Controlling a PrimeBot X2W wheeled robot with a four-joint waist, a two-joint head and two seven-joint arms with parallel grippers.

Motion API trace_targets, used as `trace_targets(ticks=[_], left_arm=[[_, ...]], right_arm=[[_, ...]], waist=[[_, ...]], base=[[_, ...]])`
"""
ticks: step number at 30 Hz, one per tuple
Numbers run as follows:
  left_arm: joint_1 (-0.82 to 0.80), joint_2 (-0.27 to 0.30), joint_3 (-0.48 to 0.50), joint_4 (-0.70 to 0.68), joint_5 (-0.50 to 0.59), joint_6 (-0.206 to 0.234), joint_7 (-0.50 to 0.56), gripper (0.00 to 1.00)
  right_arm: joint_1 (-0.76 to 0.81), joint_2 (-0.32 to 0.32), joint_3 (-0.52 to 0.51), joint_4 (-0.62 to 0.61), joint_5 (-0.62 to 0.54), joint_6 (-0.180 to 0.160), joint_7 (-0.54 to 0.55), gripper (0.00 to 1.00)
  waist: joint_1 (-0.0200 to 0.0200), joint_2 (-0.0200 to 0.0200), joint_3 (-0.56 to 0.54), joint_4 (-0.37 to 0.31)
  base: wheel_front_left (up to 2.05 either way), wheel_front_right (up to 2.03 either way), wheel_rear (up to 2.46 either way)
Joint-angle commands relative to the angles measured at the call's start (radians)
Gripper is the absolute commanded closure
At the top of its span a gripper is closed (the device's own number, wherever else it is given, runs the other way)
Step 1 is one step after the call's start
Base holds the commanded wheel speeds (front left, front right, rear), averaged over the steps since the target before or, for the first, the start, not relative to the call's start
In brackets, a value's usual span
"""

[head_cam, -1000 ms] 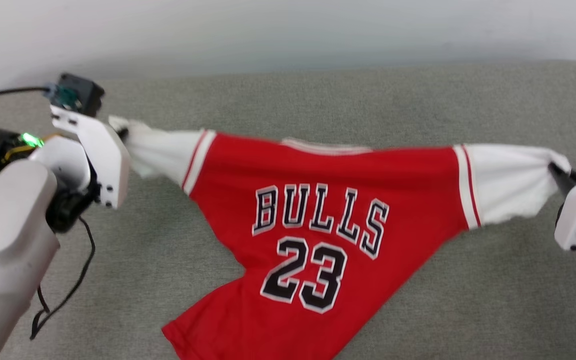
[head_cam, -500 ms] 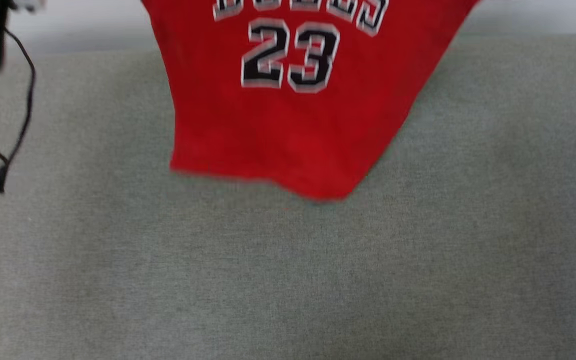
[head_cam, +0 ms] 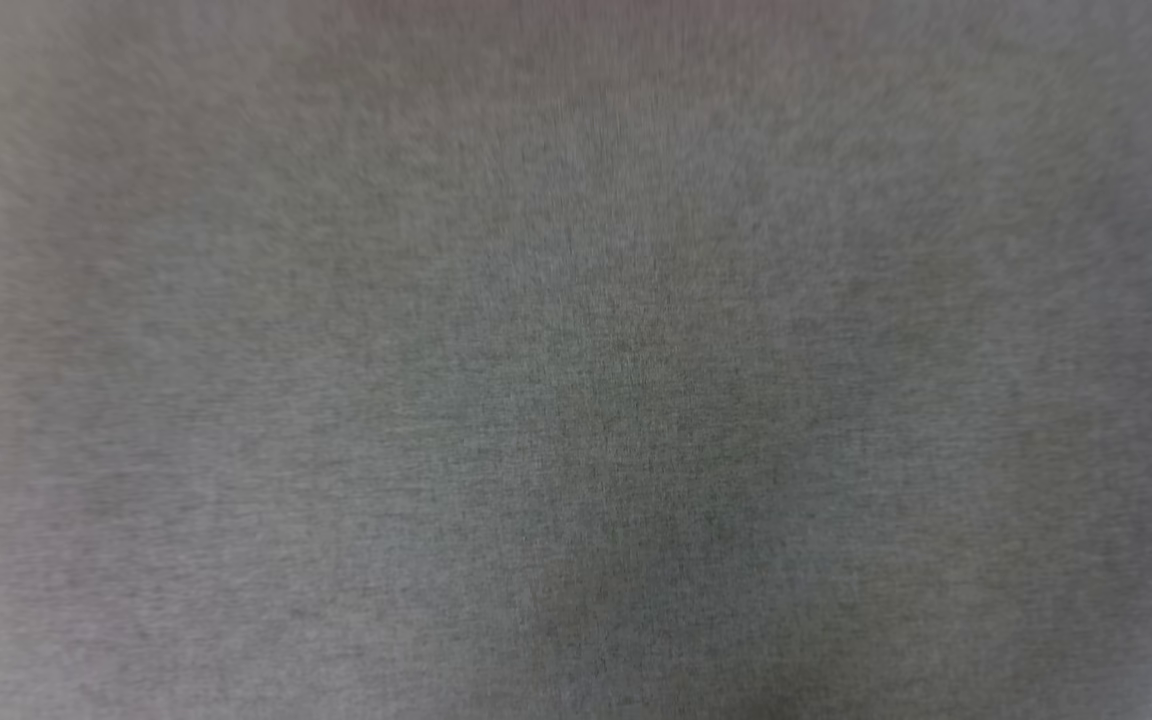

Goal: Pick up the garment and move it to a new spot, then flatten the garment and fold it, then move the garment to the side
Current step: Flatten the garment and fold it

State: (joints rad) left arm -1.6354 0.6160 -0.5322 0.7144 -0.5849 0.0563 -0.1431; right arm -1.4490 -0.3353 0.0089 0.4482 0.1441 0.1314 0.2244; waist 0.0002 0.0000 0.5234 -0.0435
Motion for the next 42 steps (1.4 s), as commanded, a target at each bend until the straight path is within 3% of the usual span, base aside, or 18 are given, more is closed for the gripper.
trace_targets(ticks=[1, 12, 19, 26, 33, 36, 42], left_arm=[[-0.005, -0.004, 0.002, -0.001, -0.001, 0.005, 0.001, 1.00], [0.005, -0.026, 0.005, -0.059, -0.015, 0.043, -0.010, 1.00], [0.052, -0.036, 0.016, -0.046, -0.060, 0.021, -0.018, 1.00], [0.189, -0.080, 0.028, 0.004, -0.128, -0.017, -0.060, 1.00], [0.477, -0.108, 0.048, 0.015, -0.222, -0.060, -0.097, 1.00], [0.629, -0.105, 0.054, 0.000, -0.256, -0.066, -0.103, 1.00], [0.947, -0.084, 0.078, -0.085, -0.305, -0.036, -0.115, 1.00]], right_arm=[[-0.015, 0.003, 0.003, 0.005, 0.002, -0.001, -0.006, 1.00], [-0.099, 0.046, 0.065, 0.103, 0.028, -0.001, -0.071, 1.00], [-0.050, 0.068, 0.101, 0.158, 0.048, -0.001, -0.097, 1.00], [0.111, 0.052, 0.147, 0.150, 0.098, -0.001, -0.115, 1.00], [0.414, 0.008, 0.167, 0.076, 0.181, -0.001, -0.100, 1.00], [0.557, -0.005, 0.168, 0.033, 0.223, -0.001, -0.081, 1.00], [0.831, -0.028, 0.154, -0.063, 0.289, -0.001, -0.033, 1.00]], waist=[[-0.0002, 0.0000, 0.079, -0.007], [-0.0002, 0.0000, 0.239, -0.010], [-0.0002, 0.0000, 0.242, -0.003], [-0.0002, 0.0000, 0.122, 0.017], [-0.0002, 0.0000, -0.077, 0.046], [-0.0002, 0.0000, -0.154, 0.048], [-0.0002, 0.0000, -0.278, 0.043]], base=[[0.00, 0.00, 0.00], [0.00, 0.00, 0.00], [0.00, 0.00, 0.00], [0.00, 0.00, 0.00], [0.00, 0.00, 0.00], [0.00, 0.00, 0.00], [0.00, 0.00, 0.00]])
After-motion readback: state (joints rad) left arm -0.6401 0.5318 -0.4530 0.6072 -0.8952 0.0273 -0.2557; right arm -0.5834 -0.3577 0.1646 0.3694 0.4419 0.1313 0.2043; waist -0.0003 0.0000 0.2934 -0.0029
